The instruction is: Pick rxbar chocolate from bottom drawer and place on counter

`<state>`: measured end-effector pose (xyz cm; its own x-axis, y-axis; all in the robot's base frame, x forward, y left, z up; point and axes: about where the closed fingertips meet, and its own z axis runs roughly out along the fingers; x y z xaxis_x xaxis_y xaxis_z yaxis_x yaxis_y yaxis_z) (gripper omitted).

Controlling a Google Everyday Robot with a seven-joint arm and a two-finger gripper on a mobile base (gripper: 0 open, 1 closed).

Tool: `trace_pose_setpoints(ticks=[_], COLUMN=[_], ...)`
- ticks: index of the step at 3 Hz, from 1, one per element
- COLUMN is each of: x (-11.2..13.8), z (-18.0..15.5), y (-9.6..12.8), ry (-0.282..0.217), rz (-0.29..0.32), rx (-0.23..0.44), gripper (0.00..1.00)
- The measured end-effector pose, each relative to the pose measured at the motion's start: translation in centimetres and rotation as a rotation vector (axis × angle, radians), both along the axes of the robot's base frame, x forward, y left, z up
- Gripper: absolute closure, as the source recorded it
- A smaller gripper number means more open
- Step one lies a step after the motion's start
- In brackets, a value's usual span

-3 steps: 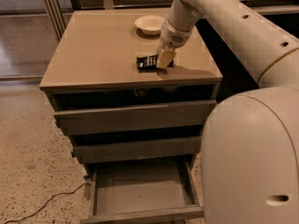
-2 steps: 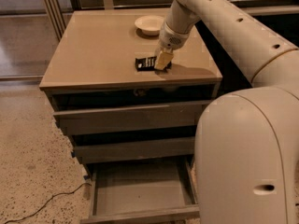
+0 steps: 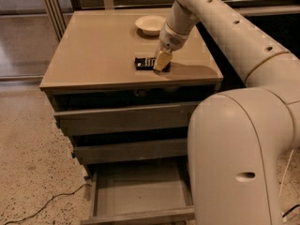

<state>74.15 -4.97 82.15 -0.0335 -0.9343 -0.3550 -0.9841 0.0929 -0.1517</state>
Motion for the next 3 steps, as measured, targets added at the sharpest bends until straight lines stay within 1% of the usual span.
trace_pose_setpoints(ticks=[1, 3], x=[0.04, 0.04], z=[-0.19, -0.03], y=[-0.34, -0.52], ry=[0.023, 0.035], rz=[-0.016, -0.024], rx=[0.012, 0.02], gripper=[1.0, 1.0])
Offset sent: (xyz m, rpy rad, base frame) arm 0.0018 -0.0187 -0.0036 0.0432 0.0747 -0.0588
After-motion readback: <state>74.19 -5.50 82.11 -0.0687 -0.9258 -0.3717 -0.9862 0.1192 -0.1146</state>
